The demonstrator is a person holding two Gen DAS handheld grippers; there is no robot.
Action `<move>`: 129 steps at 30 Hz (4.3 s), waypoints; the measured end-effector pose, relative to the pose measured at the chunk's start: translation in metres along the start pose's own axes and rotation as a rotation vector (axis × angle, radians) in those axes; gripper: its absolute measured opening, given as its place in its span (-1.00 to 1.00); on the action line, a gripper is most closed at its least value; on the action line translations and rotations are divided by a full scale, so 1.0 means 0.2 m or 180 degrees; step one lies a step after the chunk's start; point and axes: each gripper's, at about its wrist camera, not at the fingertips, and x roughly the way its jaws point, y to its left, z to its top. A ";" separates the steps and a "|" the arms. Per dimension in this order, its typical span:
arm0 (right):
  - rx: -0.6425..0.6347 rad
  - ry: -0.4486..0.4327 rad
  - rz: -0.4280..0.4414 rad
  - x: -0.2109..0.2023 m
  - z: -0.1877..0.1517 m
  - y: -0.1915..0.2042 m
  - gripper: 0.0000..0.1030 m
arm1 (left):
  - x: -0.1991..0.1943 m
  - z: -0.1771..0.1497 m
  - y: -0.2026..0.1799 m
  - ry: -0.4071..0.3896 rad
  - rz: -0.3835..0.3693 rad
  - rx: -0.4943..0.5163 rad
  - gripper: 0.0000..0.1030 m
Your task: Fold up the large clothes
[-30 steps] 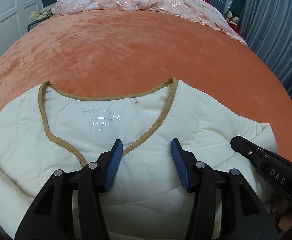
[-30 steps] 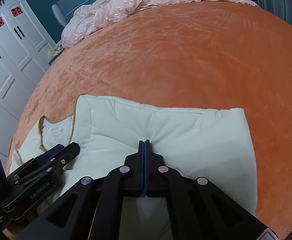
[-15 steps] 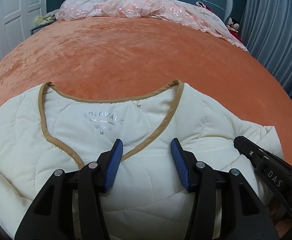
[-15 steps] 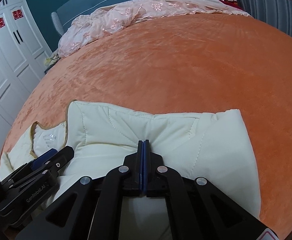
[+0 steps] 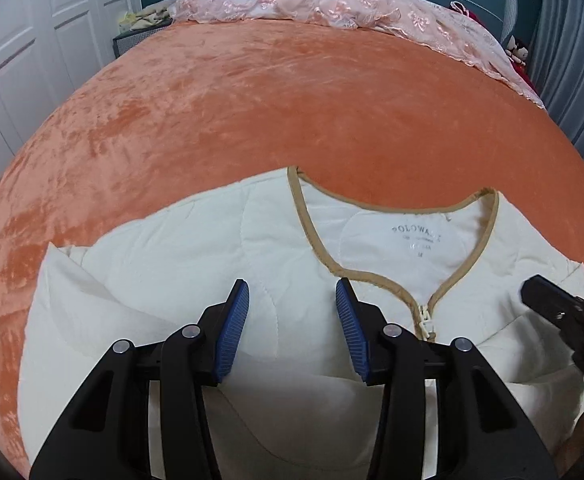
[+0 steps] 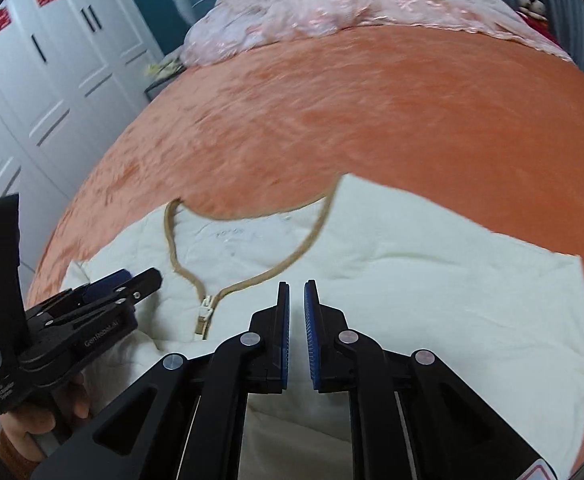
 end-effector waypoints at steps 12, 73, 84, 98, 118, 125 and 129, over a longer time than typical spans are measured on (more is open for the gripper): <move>0.0129 -0.0107 -0.0105 0.21 -0.10 -0.02 -1.00 | 0.13 -0.08 0.01 -0.0305 0.0060 0.0038 -0.08; 0.0508 0.1266 0.0265 -2.39 -2.51 -0.17 -0.87 | -2.32 -2.31 0.92 0.0945 -0.0635 -0.0671 -0.85; 0.0596 -0.0482 0.0222 -2.41 -1.70 -0.24 -0.87 | -2.34 -1.62 0.81 -0.0355 -0.0539 -0.0547 -0.85; 0.1036 -0.1587 0.0044 -2.14 -1.34 -0.31 0.20 | -1.83 -1.18 0.81 -0.0590 -0.0283 -0.0914 -0.30; 0.1141 -0.0359 -0.0394 -1.43 -1.35 -0.43 0.24 | -1.18 -1.19 0.87 0.0213 -0.0151 -0.0940 0.16; 0.1114 -0.0473 -0.0325 -1.37 -1.27 -0.43 -0.85 | -1.14 -1.11 0.85 0.0050 -0.0113 -0.0931 -0.75; 0.1138 -0.0335 -0.0539 -1.27 -1.31 -0.47 -0.86 | -1.03 -1.13 0.82 0.0133 0.0039 -0.0845 -0.76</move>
